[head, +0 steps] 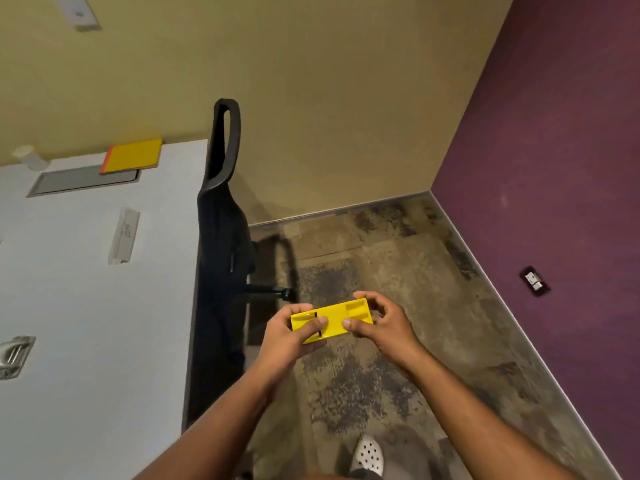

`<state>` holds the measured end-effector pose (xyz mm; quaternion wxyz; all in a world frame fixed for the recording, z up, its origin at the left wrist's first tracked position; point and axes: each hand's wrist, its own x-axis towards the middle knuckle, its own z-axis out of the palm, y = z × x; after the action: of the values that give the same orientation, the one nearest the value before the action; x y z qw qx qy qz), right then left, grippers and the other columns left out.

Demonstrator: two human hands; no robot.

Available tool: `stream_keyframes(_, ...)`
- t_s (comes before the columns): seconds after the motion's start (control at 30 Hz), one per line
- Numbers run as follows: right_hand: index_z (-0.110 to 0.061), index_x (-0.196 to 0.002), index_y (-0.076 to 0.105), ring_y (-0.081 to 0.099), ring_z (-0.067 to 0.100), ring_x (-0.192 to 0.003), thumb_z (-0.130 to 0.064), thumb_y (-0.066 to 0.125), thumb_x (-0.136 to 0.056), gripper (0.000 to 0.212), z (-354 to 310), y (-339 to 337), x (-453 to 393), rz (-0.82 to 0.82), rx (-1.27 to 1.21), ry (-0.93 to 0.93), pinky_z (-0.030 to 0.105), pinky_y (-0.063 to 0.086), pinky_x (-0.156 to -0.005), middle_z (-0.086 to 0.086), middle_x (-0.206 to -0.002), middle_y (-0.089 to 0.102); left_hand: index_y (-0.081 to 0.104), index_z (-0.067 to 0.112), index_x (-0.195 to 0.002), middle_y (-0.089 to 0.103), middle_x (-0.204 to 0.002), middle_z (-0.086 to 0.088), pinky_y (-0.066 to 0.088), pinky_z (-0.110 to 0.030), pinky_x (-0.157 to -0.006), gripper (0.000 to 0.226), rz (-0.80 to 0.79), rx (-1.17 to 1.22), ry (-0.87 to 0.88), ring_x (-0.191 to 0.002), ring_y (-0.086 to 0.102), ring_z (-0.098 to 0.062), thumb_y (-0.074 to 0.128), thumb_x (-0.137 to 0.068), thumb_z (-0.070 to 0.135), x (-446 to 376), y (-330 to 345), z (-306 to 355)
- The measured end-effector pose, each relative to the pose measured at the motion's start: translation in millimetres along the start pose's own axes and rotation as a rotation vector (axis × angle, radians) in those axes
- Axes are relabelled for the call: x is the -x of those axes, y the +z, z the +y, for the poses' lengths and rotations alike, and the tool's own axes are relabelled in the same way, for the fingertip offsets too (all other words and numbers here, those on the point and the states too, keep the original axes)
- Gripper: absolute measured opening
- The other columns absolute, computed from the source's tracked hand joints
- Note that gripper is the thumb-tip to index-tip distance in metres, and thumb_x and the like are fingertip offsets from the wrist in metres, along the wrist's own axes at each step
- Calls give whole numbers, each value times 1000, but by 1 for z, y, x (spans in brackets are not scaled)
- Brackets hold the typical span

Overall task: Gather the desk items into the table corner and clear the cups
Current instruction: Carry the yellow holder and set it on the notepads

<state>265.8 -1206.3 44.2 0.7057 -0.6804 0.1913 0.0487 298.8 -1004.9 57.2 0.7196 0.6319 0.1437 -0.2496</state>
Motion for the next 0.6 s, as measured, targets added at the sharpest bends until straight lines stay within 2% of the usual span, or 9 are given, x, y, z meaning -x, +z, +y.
stream_keyframes(0.2, -18, -117, 67, 68, 8, -71, 6, 85, -78, 49, -32, -50, -21, 53, -43, -47, 24, 59, -65, -6, -90, 72, 65, 3, -119, 69, -105, -13, 64, -41, -79, 39, -39, 1, 31, -95, 75, -25, 84, -85, 7, -25, 56, 24)
stream_keyframes(0.4, -12, -124, 66, 69, 9, -73, 3, 85, -80, 51, -60, -63, -69, 83, -36, -61, 27, 60, -67, -6, -92, 71, 65, 7, -122, 71, -114, -16, 64, -49, -89, 44, -43, 22, 47, -107, 76, -35, 86, -83, 12, -74, 77, 55)
stream_keyframes(0.53, -13, -124, 66, 70, 14, -77, 2, 86, -80, 51, -78, -67, -125, 71, -16, -62, 38, 63, -76, -6, -91, 72, 66, 8, -119, 72, -108, -14, 65, -47, -86, 39, -9, 62, 54, -99, 76, -29, 84, -85, 10, -124, 88, 77)
stream_keyframes(0.6, -14, -123, 66, 71, 13, -78, 2, 85, -80, 49, -88, -66, -163, 60, -7, -53, 36, 63, -75, -6, -90, 73, 67, 9, -118, 72, -107, -14, 65, -47, -86, 37, 7, 85, 49, -97, 75, -28, 84, -85, 9, -157, 91, 88)
